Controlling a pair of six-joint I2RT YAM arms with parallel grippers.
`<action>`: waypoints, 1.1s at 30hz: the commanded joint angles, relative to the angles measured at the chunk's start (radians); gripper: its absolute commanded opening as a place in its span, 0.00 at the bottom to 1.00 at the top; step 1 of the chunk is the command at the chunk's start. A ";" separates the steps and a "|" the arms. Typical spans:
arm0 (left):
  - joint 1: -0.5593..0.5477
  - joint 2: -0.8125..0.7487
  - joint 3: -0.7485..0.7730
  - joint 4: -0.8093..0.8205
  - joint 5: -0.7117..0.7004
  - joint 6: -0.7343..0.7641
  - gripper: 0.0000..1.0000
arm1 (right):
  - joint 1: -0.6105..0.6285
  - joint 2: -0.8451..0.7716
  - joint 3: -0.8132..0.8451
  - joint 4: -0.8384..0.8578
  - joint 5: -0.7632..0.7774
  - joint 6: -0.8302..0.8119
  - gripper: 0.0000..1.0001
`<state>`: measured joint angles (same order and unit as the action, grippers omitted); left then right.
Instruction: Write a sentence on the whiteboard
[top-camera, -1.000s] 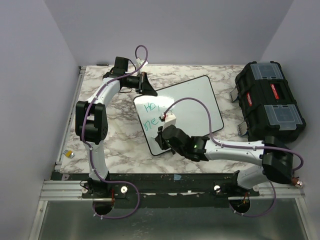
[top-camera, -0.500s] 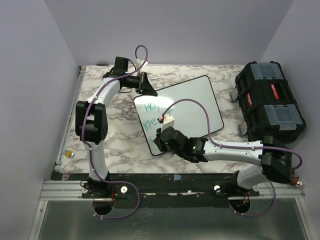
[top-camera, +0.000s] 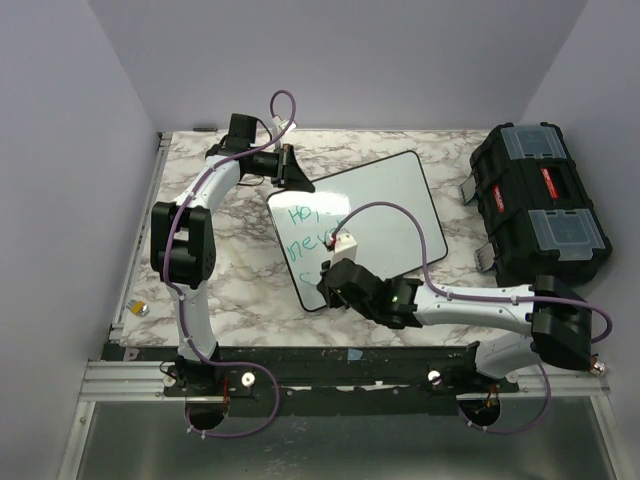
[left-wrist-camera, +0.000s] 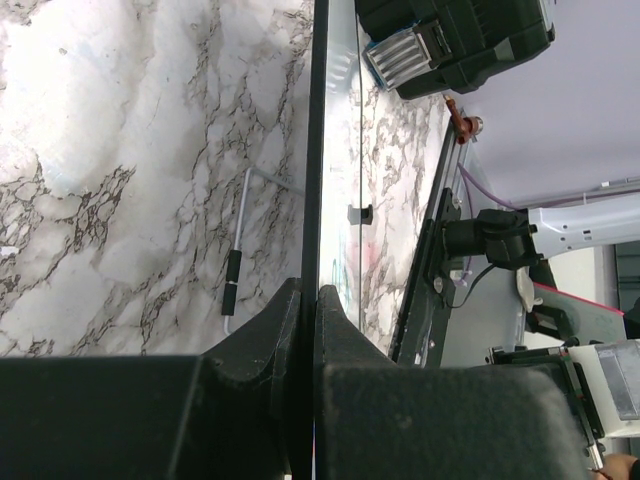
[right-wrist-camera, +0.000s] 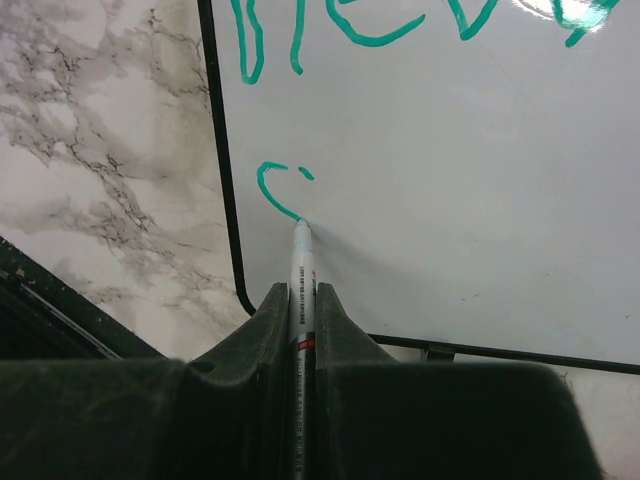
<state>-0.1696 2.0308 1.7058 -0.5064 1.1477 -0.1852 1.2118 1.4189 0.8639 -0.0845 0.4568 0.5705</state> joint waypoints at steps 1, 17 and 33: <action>0.021 -0.049 -0.004 0.097 -0.114 0.058 0.00 | 0.008 -0.003 -0.035 -0.030 -0.028 0.010 0.01; 0.020 -0.047 -0.002 0.098 -0.119 0.056 0.00 | 0.025 0.031 0.021 0.025 -0.048 -0.028 0.01; 0.020 -0.048 -0.001 0.099 -0.116 0.054 0.00 | 0.025 -0.052 0.030 0.050 0.103 -0.033 0.01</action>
<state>-0.1696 2.0308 1.7031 -0.4976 1.1507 -0.1925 1.2308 1.4048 0.9142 -0.0399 0.4549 0.5297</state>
